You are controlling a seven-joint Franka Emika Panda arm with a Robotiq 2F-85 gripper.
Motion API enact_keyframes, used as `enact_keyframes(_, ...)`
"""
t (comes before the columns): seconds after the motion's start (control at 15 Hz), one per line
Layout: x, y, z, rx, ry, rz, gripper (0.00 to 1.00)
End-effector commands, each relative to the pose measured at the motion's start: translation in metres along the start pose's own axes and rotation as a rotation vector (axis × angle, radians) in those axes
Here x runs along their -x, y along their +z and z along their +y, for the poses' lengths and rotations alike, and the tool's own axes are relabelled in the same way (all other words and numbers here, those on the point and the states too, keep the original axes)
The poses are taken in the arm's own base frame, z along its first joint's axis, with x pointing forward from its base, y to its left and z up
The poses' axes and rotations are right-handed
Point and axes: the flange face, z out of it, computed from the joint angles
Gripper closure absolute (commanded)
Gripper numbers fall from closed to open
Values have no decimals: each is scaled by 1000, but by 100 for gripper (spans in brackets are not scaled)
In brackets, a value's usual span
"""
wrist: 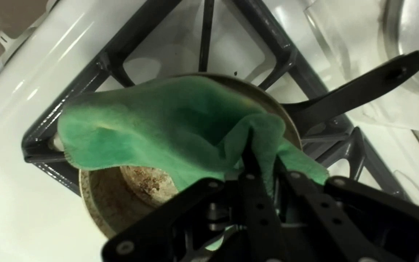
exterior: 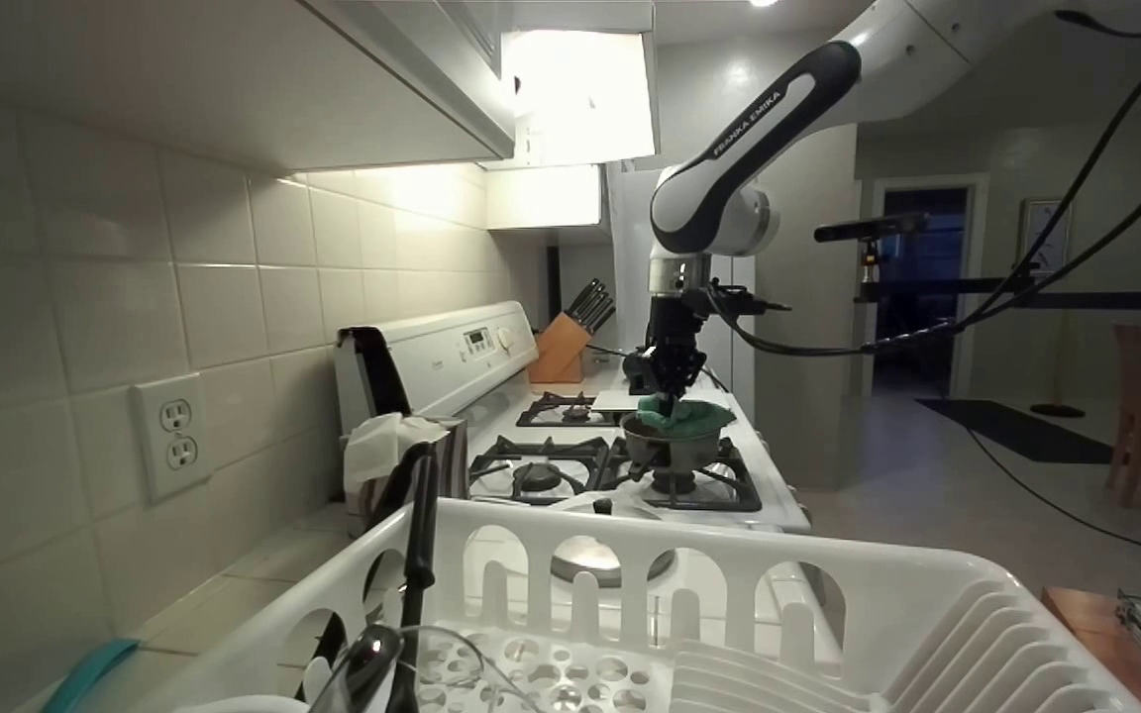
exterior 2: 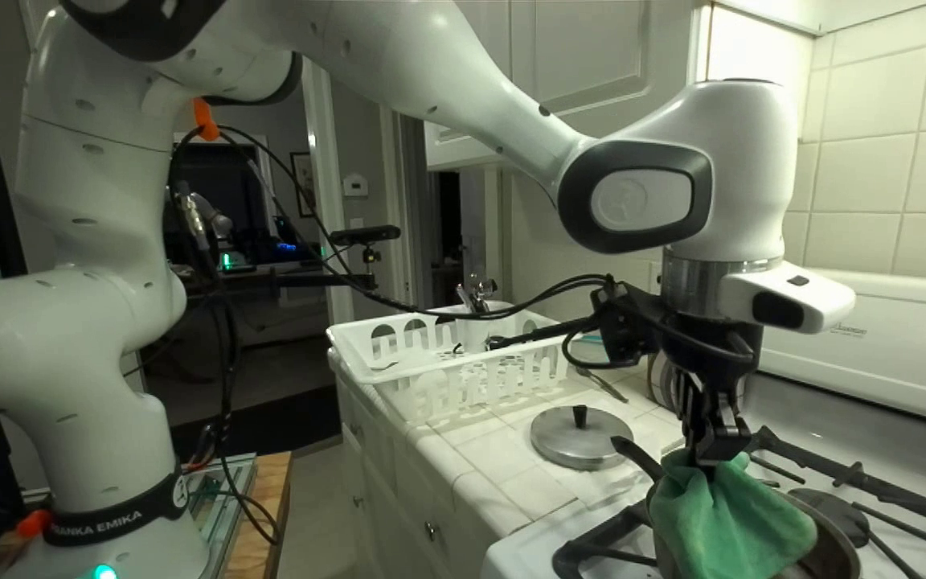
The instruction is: Uncover the pot and put the green cloth inside
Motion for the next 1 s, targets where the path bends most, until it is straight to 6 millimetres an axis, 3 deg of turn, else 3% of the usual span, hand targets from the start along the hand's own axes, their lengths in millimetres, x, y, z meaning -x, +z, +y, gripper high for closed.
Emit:
enact_keyframes(0.0, -3, 26, 10, -97, -45, -41, 98)
enact_keyframes(0.27, -2, 49, 35, -125, -41, -84, 98)
enact_keyframes(0.47, 0, 46, 48, -82, -23, -93, 98)
enact_keyframes(0.53, 0, 40, 50, -68, -19, -89, 65)
enact_keyframes(0.6, 1, 33, 50, -48, -19, -72, 64)
enact_keyframes(0.93, -4, -2, 37, 9, -81, -7, 31)
